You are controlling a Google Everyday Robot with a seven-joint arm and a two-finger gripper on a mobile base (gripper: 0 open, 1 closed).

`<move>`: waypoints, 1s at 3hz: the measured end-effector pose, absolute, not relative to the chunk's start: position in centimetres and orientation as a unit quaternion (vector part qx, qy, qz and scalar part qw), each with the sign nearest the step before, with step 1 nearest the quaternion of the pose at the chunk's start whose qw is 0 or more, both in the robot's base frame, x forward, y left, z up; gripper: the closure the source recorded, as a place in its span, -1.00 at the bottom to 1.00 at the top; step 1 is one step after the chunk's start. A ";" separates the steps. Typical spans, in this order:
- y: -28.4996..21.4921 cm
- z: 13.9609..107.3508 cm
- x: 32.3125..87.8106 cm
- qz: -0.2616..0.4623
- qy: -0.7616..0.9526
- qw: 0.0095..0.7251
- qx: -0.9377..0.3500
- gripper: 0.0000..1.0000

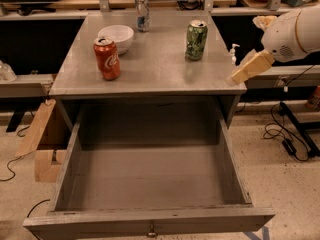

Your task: Place green can into top drawer

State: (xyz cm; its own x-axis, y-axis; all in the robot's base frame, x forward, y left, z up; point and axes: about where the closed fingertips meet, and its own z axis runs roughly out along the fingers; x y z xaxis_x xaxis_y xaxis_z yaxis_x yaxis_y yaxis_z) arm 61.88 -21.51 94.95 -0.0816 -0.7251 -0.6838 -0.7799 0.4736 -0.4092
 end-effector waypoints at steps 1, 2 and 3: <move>-21.4 94.8 62.2 0.035 0.733 0.448 -0.510 -1.00; -20.3 92.9 66.1 0.081 0.718 0.493 -0.485 -1.00; -18.5 91.3 72.6 0.131 0.704 0.538 -0.446 -1.00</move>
Offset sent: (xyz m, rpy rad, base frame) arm 0.0976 0.0195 -0.0437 0.3533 -0.0855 0.0324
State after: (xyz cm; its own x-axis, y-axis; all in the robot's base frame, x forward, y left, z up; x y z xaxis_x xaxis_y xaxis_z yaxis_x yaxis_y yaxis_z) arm 72.60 -18.48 91.27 -0.0244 -0.4865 -0.8733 -0.7685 0.5678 -0.2949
